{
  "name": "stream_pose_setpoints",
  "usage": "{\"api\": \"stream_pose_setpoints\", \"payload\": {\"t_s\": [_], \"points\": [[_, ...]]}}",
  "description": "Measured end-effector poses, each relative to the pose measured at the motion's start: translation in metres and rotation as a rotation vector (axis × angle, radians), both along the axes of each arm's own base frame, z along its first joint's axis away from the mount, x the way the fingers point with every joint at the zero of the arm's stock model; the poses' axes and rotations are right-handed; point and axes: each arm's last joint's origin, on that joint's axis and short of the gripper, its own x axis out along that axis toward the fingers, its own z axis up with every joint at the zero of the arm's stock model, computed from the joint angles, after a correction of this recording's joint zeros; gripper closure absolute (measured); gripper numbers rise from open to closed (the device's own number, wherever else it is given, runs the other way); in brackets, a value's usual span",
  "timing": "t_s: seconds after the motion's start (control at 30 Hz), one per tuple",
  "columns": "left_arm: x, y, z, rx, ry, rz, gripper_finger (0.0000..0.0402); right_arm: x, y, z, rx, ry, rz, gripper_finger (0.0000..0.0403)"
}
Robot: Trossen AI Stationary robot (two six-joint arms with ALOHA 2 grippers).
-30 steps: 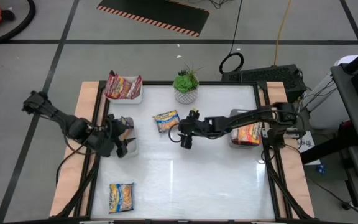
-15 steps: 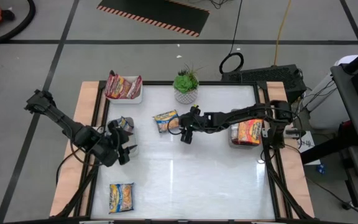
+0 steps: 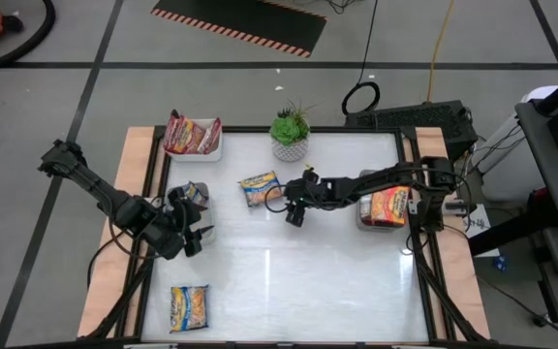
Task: Sort Maruchan noodles
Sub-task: Put the top blue noodle pack into the gray bin
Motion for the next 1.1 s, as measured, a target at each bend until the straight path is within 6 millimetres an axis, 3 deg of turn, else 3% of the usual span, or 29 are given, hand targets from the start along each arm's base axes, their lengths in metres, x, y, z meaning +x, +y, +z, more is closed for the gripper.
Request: {"api": "stream_pose_setpoints", "payload": {"t_s": [0.37, 0.6, 1.1], "points": [[0.001, 0.000, 0.000, 0.025, 0.004, -0.020, 0.0135, -0.014, -0.004, -0.027, 0.028, -0.062, 0.034, 0.0188], [0.004, 0.006, 0.001, 0.052, 0.013, -0.014, 0.0135, -0.003, -0.010, -0.042, 0.014, -0.150, 0.066, 0.0188], [0.005, 0.007, 0.001, 0.045, 0.010, 0.002, 0.0135, 0.001, -0.020, -0.046, -0.012, -0.208, 0.036, 0.0191]]}}
